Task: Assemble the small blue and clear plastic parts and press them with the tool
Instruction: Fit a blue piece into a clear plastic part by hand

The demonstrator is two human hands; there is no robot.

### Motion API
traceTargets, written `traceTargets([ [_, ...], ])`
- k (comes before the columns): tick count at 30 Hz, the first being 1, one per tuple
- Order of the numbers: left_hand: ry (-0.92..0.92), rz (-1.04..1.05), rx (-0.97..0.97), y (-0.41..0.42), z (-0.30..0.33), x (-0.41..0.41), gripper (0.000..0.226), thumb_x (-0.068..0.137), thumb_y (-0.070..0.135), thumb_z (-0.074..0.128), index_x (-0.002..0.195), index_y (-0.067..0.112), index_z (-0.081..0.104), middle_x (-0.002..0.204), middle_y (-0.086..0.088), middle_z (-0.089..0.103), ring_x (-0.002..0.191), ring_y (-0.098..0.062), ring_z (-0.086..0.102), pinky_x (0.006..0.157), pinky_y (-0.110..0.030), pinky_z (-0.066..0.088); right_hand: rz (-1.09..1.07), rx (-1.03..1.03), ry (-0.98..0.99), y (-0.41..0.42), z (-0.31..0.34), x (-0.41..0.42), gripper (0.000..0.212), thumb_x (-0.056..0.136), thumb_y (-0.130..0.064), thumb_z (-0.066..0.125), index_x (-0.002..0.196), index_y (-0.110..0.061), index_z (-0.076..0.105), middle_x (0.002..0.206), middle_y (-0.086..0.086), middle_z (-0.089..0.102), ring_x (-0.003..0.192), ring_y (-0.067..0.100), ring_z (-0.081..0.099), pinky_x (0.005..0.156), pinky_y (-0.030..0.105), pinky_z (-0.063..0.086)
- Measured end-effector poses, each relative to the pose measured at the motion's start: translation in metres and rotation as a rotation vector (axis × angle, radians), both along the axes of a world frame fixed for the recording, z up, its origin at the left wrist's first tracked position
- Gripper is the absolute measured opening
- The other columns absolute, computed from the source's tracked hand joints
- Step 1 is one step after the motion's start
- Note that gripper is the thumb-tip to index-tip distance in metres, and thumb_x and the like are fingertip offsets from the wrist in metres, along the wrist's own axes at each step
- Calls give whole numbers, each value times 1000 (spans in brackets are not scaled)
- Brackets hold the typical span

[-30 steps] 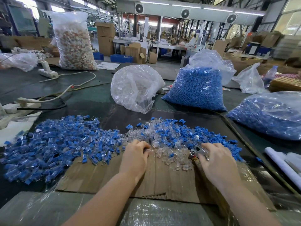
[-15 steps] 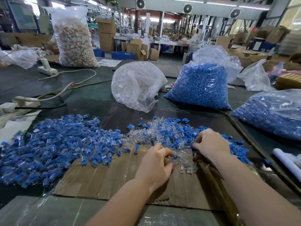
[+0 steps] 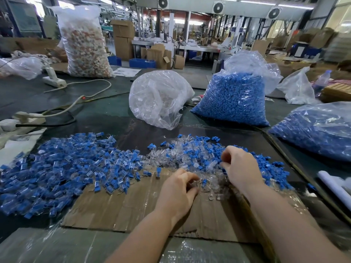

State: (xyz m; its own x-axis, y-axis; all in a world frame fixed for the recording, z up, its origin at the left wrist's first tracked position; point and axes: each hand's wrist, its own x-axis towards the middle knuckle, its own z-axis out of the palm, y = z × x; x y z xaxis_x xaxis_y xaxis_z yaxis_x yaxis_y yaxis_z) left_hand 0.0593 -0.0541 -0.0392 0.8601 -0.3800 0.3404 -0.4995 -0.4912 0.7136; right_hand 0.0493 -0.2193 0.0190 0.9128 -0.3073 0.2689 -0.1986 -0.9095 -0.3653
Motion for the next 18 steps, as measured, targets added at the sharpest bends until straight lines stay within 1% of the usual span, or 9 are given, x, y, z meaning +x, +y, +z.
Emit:
traceTargets([
  [3,2,13,-7,-1,-1,1,26,87,26,63,112,22,66,87,21,45,77,10,44,71,7,30,101,104,-90,23,-5,-16,27,91,-8,55,114,-19,63,99,-6,61,83,3,53,77,13,40],
  [4,-5,17,-10,-2,0,1,25,87,28,62,111,21,67,86,18,47,76,8,43,70,5,31,120,131,-119,31,-10,-21,27,92,-8,53,115,-20,63,102,-7,60,85,1,50,79,10,38],
  [6,-9,20,-7,-2,1,1,25,89,29,60,110,19,68,86,13,49,76,3,44,69,1,33,127,154,-170,44,-21,-32,24,93,-11,53,111,-21,65,101,-10,60,87,0,48,81,9,37],
  [7,-11,22,-4,-2,1,1,24,89,27,59,110,19,68,86,13,49,75,3,44,69,1,33,116,149,-186,49,-26,-37,21,92,-13,54,108,-21,66,99,-11,60,87,1,49,82,11,38],
  [9,-18,24,-3,-2,1,2,21,89,22,60,108,18,69,84,17,47,74,6,44,69,3,32,88,112,-215,56,-35,-45,13,89,-16,60,98,-21,66,93,-9,64,84,6,55,79,19,42],
  [11,-22,25,11,-2,1,0,18,89,20,60,105,19,69,86,19,48,76,5,46,70,4,32,74,62,-285,59,-40,-50,10,82,-12,68,90,-18,67,84,-6,66,79,14,61,73,26,44],
  [13,-28,20,30,-2,2,-1,18,90,20,59,106,20,68,91,16,52,82,3,48,72,3,34,76,18,-369,59,-45,-51,17,76,-6,71,91,-15,69,83,-3,68,77,19,64,71,32,46],
  [15,-45,15,52,-2,2,-2,18,91,20,57,106,21,67,97,11,58,86,-2,52,76,-3,36,74,1,-426,60,-47,-52,24,75,-8,65,98,-14,71,88,0,69,79,22,65,72,38,48],
  [18,-47,7,59,0,3,-2,18,90,19,58,106,20,67,97,10,59,88,-3,53,79,-7,38,72,-8,-447,61,-48,-53,25,74,-13,59,96,-16,71,86,-1,69,78,21,65,71,37,48],
])
